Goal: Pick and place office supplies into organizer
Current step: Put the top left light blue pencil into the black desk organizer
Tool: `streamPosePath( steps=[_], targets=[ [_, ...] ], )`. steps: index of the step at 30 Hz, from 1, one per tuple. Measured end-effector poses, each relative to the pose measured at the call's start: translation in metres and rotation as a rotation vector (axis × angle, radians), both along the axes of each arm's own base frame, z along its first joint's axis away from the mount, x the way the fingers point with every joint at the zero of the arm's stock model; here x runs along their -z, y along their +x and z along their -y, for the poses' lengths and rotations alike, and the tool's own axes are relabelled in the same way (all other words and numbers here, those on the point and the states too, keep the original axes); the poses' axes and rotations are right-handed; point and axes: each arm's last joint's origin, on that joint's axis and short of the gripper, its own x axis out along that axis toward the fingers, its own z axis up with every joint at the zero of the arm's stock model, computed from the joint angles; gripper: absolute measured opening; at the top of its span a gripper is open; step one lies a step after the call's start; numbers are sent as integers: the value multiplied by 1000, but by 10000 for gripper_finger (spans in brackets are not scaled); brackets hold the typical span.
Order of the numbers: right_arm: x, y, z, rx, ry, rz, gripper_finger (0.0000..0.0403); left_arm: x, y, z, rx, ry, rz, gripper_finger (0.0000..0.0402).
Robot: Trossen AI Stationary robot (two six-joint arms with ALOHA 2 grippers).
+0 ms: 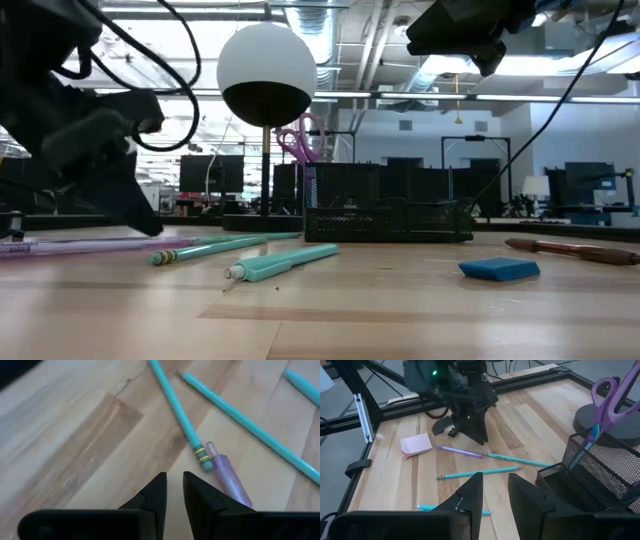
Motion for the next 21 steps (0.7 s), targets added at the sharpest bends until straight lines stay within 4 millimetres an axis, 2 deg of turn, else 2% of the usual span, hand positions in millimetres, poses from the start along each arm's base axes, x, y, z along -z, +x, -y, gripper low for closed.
streamPosePath(
  steps=[7, 21],
  targets=[
    [0, 0, 0, 0, 0, 0, 88, 12, 15, 19, 21, 54, -49, 48],
    [0, 1, 1, 5, 0, 0, 88, -4, 22, 43, 54, 22, -140, 47]
  ],
)
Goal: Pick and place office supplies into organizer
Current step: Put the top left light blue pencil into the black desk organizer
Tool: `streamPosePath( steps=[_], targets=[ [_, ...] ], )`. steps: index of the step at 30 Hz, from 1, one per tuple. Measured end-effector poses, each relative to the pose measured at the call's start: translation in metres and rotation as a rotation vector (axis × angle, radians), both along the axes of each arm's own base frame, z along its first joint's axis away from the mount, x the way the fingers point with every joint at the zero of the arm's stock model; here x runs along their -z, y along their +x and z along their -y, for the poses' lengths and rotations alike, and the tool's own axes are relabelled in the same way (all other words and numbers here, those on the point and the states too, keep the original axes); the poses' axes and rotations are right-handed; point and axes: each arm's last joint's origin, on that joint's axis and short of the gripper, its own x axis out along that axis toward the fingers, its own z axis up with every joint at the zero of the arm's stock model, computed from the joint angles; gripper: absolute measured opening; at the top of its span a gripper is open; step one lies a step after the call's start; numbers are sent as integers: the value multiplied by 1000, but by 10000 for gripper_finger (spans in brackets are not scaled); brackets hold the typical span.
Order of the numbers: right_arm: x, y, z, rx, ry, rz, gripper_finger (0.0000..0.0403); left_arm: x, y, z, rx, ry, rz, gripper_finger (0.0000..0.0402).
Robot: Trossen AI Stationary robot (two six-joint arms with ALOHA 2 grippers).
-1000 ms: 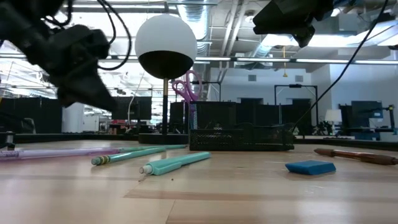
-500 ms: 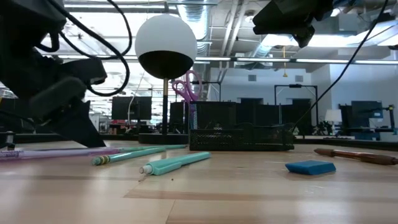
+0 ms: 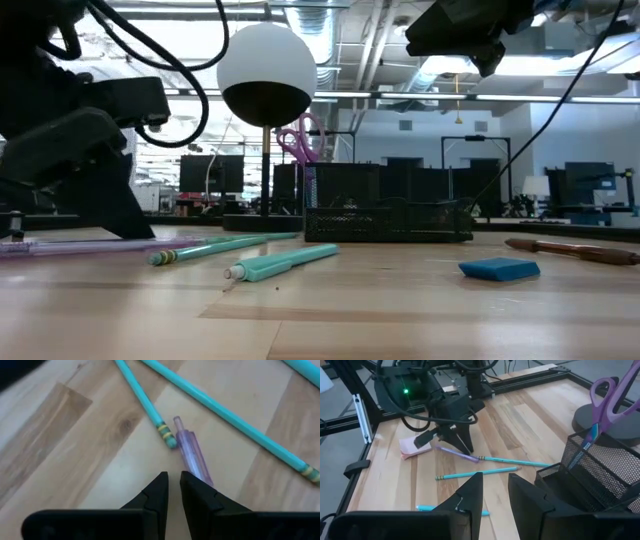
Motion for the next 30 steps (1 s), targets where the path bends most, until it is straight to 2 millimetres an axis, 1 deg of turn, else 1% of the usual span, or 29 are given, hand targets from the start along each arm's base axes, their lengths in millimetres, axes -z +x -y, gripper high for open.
streamPosePath(
  steps=[11, 17, 21, 26, 30],
  targets=[
    [0, 0, 0, 0, 0, 0, 88, -1, 5, -2, -31, 17, 43, 47],
    [0, 0, 0, 0, -2, -3, 88, 13, 15, 5, 19, 52, 82, 47],
    [0, 0, 0, 0, -2, -4, 88, 14, 14, 3, -53, 56, 107, 47],
    [0, 0, 0, 0, -2, -4, 88, 14, 13, 2, -67, 57, 112, 47],
    [0, 0, 0, 0, -2, -4, 88, 16, 12, 0, -110, 73, 114, 47]
  ],
)
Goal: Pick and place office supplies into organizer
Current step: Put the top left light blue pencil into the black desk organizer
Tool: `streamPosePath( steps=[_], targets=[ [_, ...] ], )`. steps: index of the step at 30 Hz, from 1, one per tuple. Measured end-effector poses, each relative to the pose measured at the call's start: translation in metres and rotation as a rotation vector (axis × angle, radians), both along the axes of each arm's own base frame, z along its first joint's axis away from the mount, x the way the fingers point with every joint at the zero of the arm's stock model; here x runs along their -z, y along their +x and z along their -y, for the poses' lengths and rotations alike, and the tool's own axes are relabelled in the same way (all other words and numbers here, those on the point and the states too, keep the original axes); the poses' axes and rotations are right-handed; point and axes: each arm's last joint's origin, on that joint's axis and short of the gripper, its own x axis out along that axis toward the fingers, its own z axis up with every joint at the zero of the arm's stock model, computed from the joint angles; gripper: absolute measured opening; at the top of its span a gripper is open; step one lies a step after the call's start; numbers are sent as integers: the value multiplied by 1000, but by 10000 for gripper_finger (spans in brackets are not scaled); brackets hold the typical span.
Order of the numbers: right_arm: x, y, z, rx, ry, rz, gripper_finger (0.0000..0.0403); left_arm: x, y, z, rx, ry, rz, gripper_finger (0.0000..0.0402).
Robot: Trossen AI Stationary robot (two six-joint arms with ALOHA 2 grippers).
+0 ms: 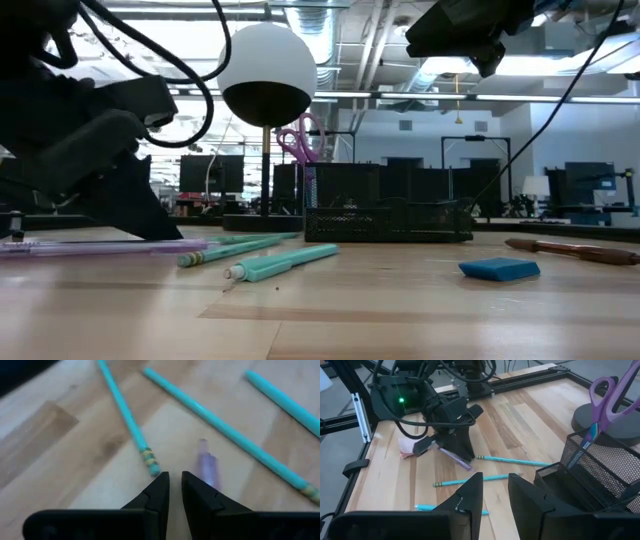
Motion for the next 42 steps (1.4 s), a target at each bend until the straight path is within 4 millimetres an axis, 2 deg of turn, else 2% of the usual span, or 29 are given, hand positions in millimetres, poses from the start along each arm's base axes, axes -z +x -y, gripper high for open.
streamPosePath(
  steps=[6, 10, 15, 22, 28, 42],
  targets=[
    [0, 0, 0, 0, 0, 0, 88, 2, 1, -14, -67, 113, 3, 47],
    [0, 0, 0, 0, 0, 0, 88, 3, 6, -26, -108, 122, 3, 47],
    [0, 0, 0, 0, -1, -2, 88, 12, 2, -42, -149, 130, 57, 47],
    [0, 0, 0, -1, -2, -4, 88, 25, -12, -59, -100, 143, 125, 47],
    [0, 0, 0, -1, -3, -4, 88, 28, -18, -73, -37, 66, 194, 31],
    [0, 0, 0, -1, -3, -4, 88, 28, -7, -108, 4, 37, 151, 15]
  ],
)
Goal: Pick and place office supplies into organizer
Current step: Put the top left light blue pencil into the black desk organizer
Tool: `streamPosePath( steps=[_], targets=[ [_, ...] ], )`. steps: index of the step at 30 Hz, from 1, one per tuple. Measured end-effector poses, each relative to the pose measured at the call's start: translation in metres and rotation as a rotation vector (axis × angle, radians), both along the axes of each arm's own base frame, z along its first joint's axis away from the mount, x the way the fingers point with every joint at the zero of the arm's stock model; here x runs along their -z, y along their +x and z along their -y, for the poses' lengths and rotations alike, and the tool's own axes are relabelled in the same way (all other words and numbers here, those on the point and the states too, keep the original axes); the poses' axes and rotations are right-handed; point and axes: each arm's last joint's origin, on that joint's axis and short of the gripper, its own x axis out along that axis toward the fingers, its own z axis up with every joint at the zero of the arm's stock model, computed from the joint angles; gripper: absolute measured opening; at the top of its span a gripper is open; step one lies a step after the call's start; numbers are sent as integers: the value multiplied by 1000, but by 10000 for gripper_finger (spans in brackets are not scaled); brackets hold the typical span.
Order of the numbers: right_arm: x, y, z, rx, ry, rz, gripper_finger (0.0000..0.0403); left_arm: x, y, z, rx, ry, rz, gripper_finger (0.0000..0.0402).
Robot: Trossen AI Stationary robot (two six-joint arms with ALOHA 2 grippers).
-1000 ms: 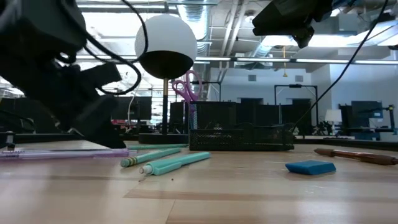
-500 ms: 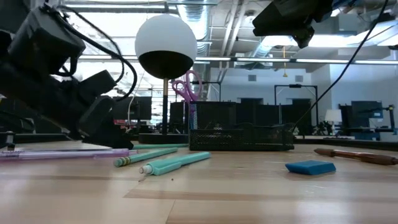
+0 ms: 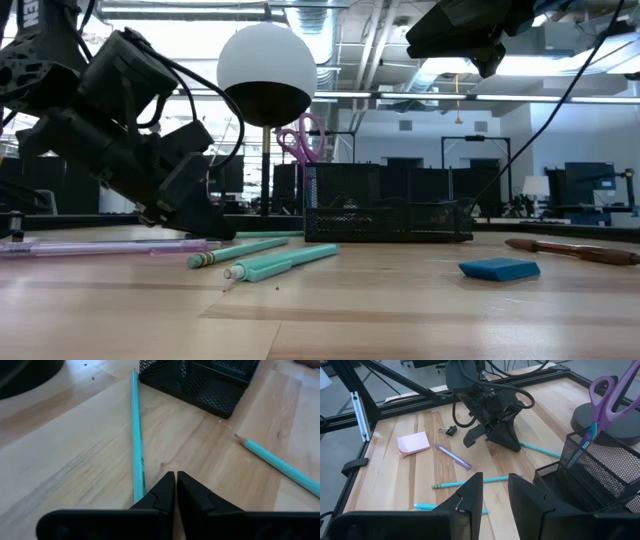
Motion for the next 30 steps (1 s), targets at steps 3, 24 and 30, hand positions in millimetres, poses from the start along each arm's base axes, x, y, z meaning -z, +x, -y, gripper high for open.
streamPosePath(
  steps=[3, 24, 30],
  targets=[
    [0, 0, 0, 0, 0, 0, 88, 0, 0, -1, -8, 1, 0, 6],
    [0, 0, 0, -1, 1, 0, 88, -12, 6, 9, 42, -11, 169, 0],
    [0, 0, 0, -1, 1, 0, 88, -15, 8, 10, 116, 93, 143, 0]
  ],
)
